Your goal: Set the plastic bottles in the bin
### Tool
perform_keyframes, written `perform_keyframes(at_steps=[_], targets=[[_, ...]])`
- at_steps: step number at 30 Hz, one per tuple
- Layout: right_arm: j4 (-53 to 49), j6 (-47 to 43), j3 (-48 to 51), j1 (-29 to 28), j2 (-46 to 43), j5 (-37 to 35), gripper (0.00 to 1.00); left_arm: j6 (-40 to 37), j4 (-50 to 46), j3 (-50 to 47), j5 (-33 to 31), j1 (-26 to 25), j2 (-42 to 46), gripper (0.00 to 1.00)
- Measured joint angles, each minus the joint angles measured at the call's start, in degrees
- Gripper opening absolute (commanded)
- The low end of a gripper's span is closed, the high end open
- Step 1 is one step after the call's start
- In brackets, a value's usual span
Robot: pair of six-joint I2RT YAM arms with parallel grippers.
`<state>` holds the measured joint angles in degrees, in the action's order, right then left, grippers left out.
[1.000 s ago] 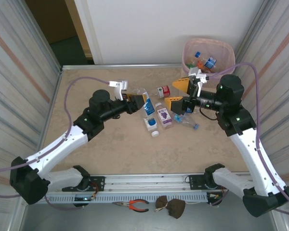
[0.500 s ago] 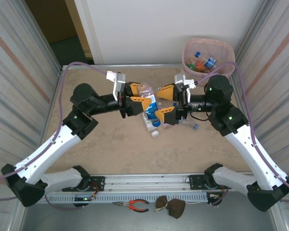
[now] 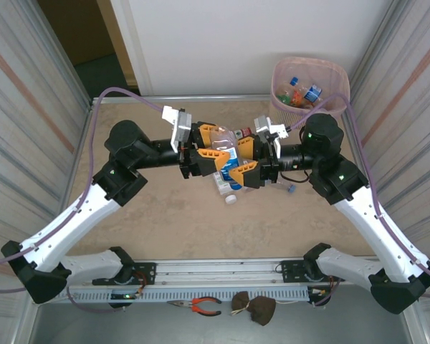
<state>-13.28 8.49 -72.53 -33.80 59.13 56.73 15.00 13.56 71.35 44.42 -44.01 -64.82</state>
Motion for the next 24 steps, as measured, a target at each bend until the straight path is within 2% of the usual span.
perform_keyframes(at_steps=[7, 15, 20, 24], targets=[[-0.4, 0.1, 0.0, 0.0, -0.3, 0.1, 0.48, -0.2, -0.2, 0.0, -0.4, -0.3, 0.0, 0.55], [-0.6, 0.1, 0.0, 0.0, -1.0, -1.2, 0.47, -0.8, -0.4, 0.0, -1.6, -0.4, 0.0, 0.72], [-1.2, 0.0, 0.0, 0.5, -1.2, -3.9, 0.47, -1.8, -1.9, 0.0, -3.5, -0.4, 0.7, 0.76], [-2.9, -0.2, -0.6, 3.7, -1.2, -4.5, 0.46, -3.0, -3.5, -0.1, -7.2, -0.3, 2.0, 0.78]])
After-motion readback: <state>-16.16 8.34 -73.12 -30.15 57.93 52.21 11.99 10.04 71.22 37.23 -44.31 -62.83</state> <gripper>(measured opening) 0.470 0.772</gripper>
